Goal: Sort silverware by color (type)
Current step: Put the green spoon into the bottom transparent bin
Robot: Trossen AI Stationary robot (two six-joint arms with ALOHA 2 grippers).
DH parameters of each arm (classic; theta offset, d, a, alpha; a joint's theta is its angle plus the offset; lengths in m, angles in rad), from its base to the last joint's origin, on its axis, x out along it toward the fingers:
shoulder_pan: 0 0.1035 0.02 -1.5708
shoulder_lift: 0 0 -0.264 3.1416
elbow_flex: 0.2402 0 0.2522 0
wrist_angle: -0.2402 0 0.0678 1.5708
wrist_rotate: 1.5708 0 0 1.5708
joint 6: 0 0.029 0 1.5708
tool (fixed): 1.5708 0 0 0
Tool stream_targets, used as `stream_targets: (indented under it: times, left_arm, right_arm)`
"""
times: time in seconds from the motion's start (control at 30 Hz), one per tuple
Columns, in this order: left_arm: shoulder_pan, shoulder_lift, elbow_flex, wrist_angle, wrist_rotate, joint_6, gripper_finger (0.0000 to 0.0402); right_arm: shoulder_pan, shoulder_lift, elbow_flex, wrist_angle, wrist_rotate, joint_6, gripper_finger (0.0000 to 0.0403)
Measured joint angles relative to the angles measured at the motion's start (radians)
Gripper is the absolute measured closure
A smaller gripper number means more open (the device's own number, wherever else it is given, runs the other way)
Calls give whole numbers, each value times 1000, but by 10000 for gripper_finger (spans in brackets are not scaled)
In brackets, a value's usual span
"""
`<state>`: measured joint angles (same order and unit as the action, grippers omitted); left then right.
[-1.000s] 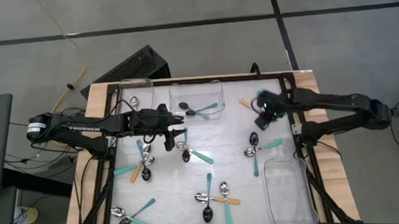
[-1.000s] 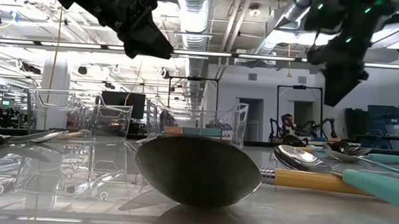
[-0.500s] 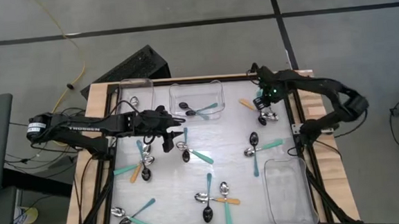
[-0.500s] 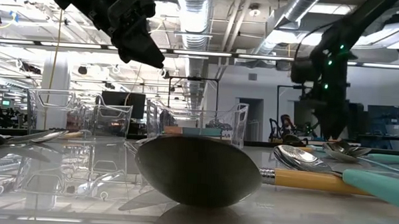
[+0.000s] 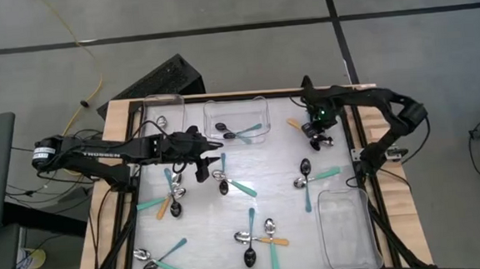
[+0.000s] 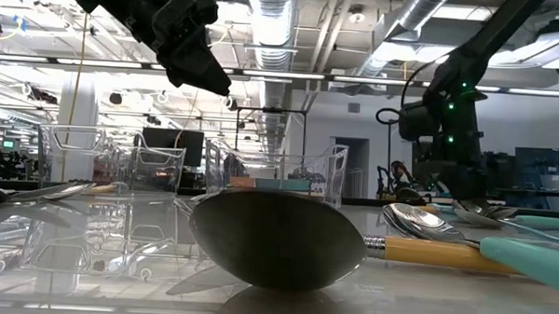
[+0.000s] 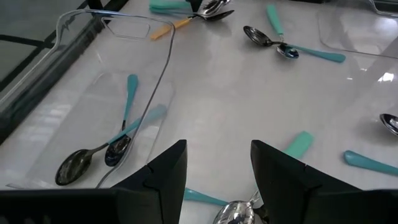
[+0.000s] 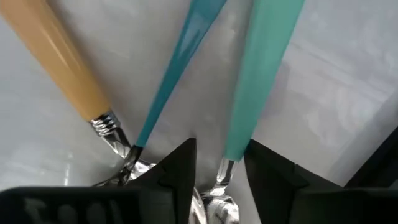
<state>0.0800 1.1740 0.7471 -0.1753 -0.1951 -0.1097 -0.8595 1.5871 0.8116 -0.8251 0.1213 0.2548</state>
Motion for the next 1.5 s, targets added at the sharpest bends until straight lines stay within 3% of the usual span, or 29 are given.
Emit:
stream_targets:
  times: [0.13, 0.23, 0.33, 0.57, 0.73, 0.87, 1.03, 1.33, 1.5]
  left_arm:
    - [0, 0, 0, 0, 4, 0, 239]
    - [-2, 0, 0, 0, 5, -1, 239]
    - [-6, 0, 0, -2, 6, -7, 239]
    - [-36, 0, 0, -22, 5, -8, 239]
    - [-59, 0, 0, -23, -12, -8, 239]
    - [-69, 0, 0, -23, -48, -8, 239]
    - [-70, 0, 0, -23, -56, -5, 239]
    - [-70, 1, 0, -5, -69, 19, 239]
    - [-70, 1, 0, 15, -80, 20, 239]
  right_arm:
    - [10, -19, -4, -3, 24, 16, 314]
    - [7, -54, -5, -1, 111, 45, 361]
    - [-4, -118, -5, -2, 153, 42, 360]
    - [-16, -361, -5, 32, 143, -7, 358]
    - [80, -560, -5, 60, 16, -87, 357]
    - [264, -707, -17, 128, -131, -171, 356]
    - [579, -849, -49, 229, -371, -260, 356]
    - [1124, -902, -50, 231, -409, -305, 355]
    - [1341, -864, -50, 225, -328, -282, 355]
